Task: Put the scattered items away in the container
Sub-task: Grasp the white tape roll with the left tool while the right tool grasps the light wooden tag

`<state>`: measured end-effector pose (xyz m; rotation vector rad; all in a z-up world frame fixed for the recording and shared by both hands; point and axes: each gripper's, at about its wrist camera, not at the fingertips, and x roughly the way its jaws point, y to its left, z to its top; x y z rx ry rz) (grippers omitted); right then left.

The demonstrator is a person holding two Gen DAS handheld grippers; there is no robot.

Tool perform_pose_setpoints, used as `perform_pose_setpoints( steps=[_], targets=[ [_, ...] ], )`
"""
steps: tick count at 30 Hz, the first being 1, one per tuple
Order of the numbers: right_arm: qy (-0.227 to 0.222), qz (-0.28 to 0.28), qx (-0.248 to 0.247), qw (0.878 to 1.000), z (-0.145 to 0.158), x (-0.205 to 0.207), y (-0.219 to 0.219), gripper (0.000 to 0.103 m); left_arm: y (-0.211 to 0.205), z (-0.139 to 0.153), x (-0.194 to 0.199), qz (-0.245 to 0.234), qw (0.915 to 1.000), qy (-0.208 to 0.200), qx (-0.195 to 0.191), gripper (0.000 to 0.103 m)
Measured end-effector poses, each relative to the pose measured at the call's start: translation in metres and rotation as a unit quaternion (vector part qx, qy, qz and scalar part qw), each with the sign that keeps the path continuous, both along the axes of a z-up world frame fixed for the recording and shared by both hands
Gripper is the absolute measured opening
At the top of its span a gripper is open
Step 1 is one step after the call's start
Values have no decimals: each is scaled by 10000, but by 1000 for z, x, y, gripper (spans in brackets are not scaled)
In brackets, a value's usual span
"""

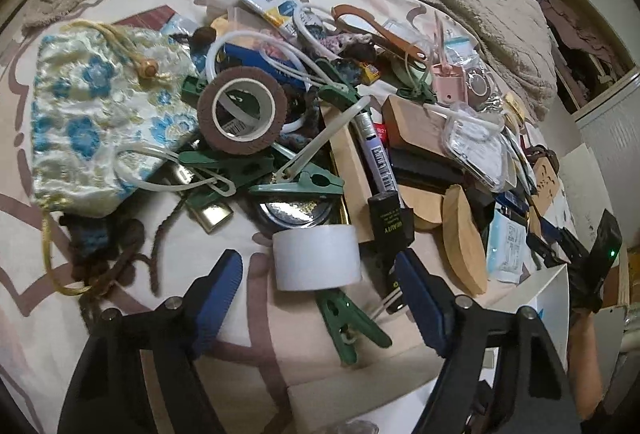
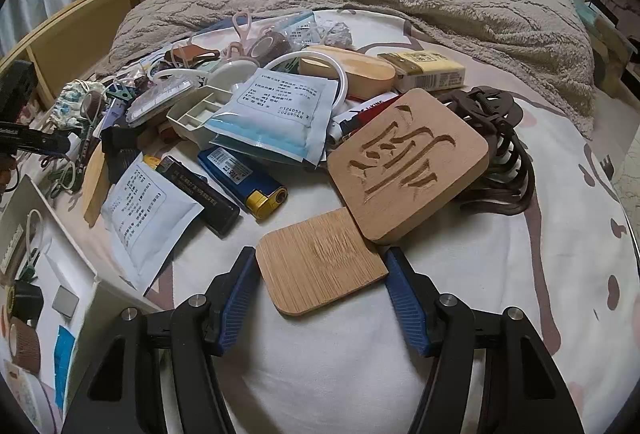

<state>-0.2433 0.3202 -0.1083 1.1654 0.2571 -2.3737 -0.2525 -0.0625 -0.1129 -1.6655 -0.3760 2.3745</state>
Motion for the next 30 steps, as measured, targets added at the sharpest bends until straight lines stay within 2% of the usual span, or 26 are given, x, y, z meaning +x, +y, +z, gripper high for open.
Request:
perform_pose_setpoints(
  steps=[3, 5, 9, 14, 20, 27, 30],
  targets=[
    [18, -3, -5, 10000, 0, 1, 0, 65, 0, -5, -3, 25, 10000, -36, 86, 74],
    [22, -5, -2, 10000, 0, 0, 0, 65, 0, -8, -5, 51, 9999, -84, 122, 68],
    [22, -6, -1, 10000, 0, 1, 0, 65, -2, -9, -5, 57, 9997, -82, 213, 44],
    [30, -11, 23, 10000, -1, 1, 0, 65, -13, -4, 0, 180, 9995, 28, 264, 44],
    [31, -15, 45, 10000, -1, 1, -1, 65, -38, 16, 18, 334, 9987, 299, 236, 44],
    [30, -18, 49, 10000, -1, 1, -1, 65, -74, 28, 57, 521, 9975, 446, -152, 44],
    [32, -19, 51, 10000, -1, 1, -1, 65, -88, 28, 79, 650, 9945, 756, -319, 44]
  ],
)
